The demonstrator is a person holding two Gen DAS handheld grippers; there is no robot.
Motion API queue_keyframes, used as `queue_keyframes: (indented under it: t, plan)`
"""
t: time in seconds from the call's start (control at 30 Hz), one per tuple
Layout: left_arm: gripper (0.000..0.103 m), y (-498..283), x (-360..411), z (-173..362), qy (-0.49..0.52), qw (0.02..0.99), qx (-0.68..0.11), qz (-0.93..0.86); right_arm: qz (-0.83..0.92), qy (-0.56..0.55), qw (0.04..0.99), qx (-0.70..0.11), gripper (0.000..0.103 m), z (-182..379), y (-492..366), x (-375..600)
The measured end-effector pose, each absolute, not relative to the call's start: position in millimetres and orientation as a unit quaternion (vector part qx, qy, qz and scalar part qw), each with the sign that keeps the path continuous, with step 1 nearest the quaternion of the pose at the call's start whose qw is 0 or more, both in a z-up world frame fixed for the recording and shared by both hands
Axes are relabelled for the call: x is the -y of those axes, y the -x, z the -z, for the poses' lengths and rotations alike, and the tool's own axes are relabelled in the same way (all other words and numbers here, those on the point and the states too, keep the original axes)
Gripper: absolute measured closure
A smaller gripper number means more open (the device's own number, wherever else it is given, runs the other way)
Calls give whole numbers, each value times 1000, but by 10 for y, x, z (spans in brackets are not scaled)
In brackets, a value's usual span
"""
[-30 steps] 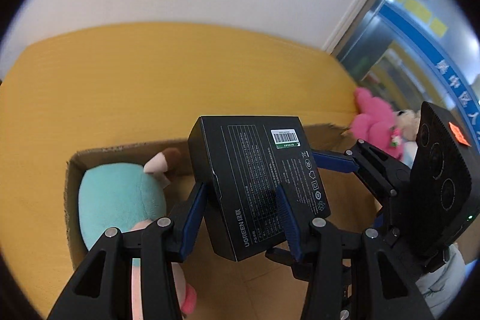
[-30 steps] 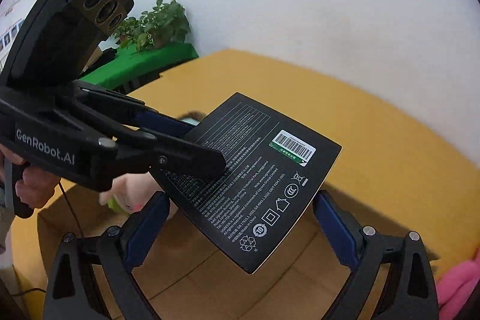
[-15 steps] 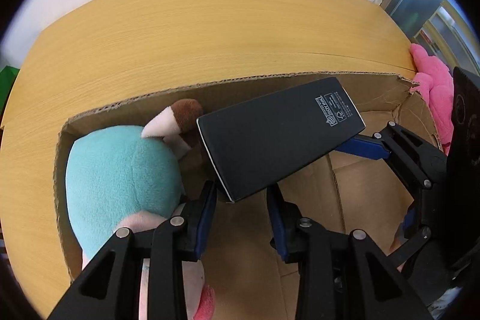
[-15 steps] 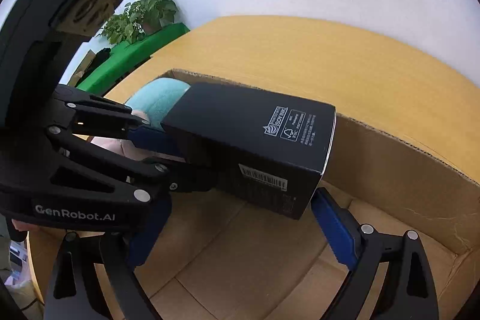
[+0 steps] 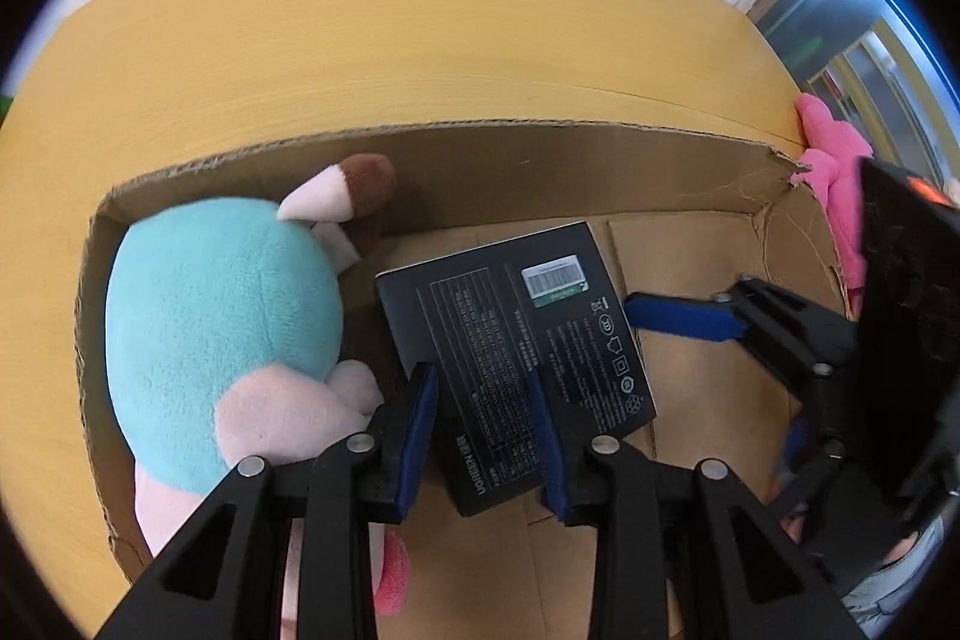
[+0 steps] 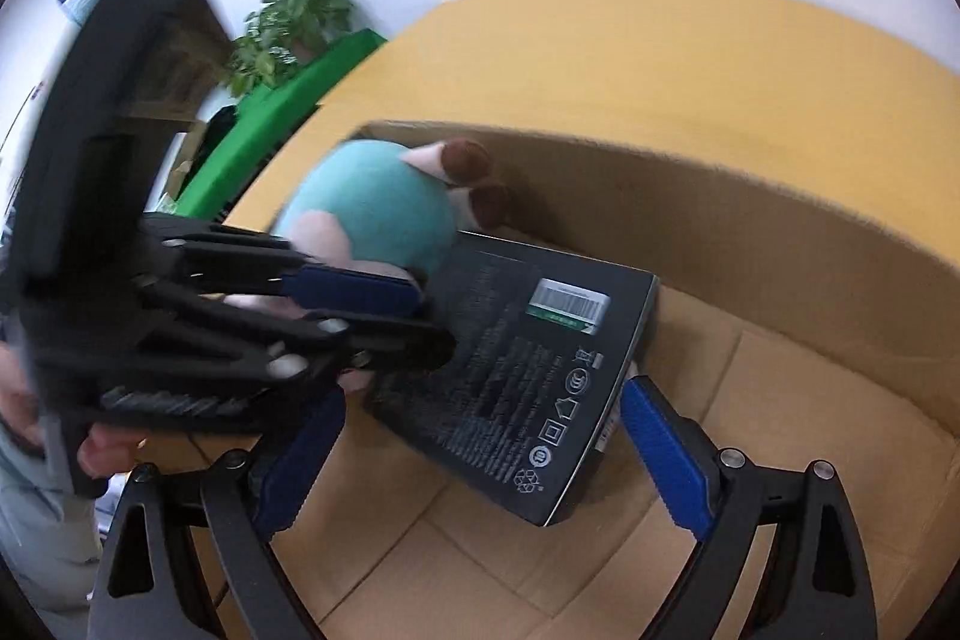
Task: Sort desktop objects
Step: 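Carry the black box into the cardboard box and lower it beside the pig, then open both grippers and withdraw them from the cardboard box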
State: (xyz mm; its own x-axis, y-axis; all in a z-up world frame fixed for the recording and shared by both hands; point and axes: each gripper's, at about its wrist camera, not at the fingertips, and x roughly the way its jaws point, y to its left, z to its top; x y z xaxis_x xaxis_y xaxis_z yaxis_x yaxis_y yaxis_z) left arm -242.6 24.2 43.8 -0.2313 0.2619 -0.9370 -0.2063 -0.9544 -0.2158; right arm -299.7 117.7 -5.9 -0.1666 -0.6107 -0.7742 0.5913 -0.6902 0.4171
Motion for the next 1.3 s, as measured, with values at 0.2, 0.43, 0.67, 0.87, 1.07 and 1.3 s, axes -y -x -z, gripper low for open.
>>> queue_keyframes:
  t: [0.2,0.43,0.67,0.87,1.07,1.3]
  plan:
    - [72,2296,-165,-675,559,142,15,-817,756,-526,389,22,9,237,2983,-1143]
    - [67,1422,307,-1355,453,158,15,-877,759,-527,378,-52,9,118,2581,-1363]
    - [60,662,397,-1542,408,166,7,-898,776,-533,330,-64,32,205,2672,-1198]
    - [60,316,360,-1491,401,178,7,-899,783,-540,304,-46,29,240,2800,-973]
    - [56,79,316,-1184,430,195,-10,-882,791,-520,319,-47,16,-92,2413,-1057]
    - [56,-105,263,-771,467,212,-4,-859,810,-483,321,-86,2,-487,1477,-1671]
